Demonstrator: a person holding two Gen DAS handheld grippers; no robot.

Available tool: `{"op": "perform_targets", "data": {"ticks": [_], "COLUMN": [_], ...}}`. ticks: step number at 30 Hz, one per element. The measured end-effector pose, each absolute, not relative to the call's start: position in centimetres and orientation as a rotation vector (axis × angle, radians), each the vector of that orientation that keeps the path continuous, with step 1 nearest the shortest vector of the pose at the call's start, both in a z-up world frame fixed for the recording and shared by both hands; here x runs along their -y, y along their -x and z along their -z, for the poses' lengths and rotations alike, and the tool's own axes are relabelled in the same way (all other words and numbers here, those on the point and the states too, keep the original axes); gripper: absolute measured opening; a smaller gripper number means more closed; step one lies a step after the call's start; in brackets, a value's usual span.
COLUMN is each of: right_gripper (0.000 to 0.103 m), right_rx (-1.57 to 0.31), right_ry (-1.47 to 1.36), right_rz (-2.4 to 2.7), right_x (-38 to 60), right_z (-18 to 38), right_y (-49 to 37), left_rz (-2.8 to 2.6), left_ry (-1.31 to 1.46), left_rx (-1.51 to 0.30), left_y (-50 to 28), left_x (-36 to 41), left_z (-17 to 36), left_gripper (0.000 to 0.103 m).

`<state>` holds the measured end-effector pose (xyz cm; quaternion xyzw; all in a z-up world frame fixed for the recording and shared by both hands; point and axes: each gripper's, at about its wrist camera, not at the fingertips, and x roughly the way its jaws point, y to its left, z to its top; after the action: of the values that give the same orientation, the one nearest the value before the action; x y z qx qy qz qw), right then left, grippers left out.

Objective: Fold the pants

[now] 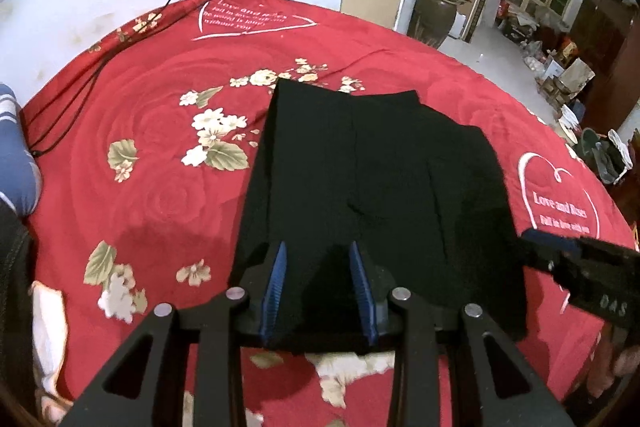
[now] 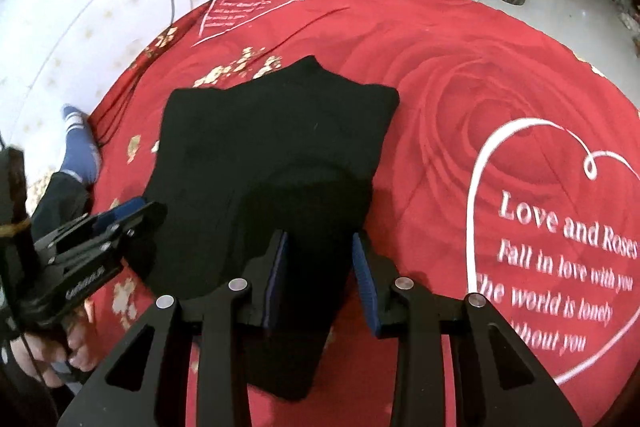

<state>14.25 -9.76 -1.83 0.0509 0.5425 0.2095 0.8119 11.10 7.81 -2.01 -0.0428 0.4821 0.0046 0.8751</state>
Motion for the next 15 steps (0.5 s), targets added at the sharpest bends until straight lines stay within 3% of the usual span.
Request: {"op": "perform_targets", "data": {"ticks": [9,11,15], "right_gripper": [0.035,0.044,0.046], "right_rx": [-1.137,-1.138,-1.127], "right_ry": [-0.069,-0.068,-0.053], "right_rz": [-0.45,-0.44,-0.439], "right_x": [9.6,9.5,8.8], "right_z": [-1.0,-1.1,-1.6], "right_y": [-6.6,-5.6,-3.7], "left_rz": [0.006,0.004,0.007], "left_ry": [0.052,0.046,0.051], "left_rx": [-0.979,-0.975,-0.976], "left_y": [-6.7,-5.8,-4.5], "left_x": [-5.7,-5.5,-5.4], "left_z": [-0.7,-0.9,-1.3], "left_gripper": [0.036,0.036,0.037]}}
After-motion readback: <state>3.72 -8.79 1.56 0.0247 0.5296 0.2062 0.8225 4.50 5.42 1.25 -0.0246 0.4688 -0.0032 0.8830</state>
